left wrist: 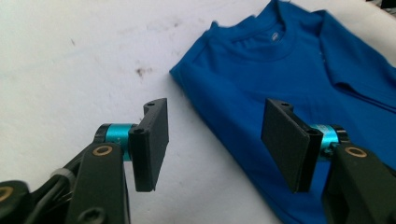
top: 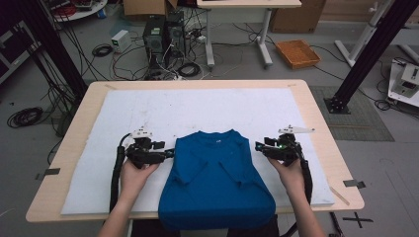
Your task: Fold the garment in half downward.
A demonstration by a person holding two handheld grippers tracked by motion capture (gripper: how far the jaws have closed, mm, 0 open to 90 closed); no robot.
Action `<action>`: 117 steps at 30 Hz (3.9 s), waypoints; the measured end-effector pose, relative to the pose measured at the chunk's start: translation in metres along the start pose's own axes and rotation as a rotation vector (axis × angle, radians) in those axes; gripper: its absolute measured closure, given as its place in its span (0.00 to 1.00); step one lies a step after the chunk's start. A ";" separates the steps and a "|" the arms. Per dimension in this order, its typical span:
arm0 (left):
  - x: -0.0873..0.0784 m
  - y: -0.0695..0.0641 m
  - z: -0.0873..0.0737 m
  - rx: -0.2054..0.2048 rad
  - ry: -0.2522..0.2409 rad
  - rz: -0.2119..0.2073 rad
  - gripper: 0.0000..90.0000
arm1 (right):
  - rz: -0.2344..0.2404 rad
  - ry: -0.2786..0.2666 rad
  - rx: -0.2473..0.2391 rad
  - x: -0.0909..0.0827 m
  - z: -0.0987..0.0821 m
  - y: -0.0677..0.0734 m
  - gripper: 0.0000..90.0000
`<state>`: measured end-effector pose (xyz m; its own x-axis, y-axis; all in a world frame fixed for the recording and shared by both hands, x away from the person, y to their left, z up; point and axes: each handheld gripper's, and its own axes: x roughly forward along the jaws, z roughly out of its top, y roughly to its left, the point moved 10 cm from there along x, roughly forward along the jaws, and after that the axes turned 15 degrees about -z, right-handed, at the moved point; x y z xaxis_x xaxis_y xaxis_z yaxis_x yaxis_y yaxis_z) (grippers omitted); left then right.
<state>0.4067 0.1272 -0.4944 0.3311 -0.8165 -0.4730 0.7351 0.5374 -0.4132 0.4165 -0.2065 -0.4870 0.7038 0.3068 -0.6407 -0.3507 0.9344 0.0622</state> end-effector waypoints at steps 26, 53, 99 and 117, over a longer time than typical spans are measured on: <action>0.011 0.002 -0.010 -0.030 0.036 0.086 0.84 | -0.062 0.023 -0.073 0.015 -0.013 -0.002 0.99; 0.021 0.012 -0.002 -0.085 -0.019 0.070 0.59 | -0.001 0.045 0.030 0.025 -0.011 -0.007 0.77; 0.067 0.029 0.034 0.176 0.193 0.139 0.78 | -0.036 0.085 -0.241 0.072 0.023 0.014 0.84; 0.063 0.033 0.040 0.132 0.130 0.104 0.97 | -0.008 0.016 -0.127 0.072 0.034 0.007 0.98</action>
<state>0.4757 0.0855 -0.5067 0.3363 -0.7192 -0.6080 0.7748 0.5783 -0.2555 0.4855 -0.1719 -0.5068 0.6973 0.2958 -0.6529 -0.4214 0.9060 -0.0395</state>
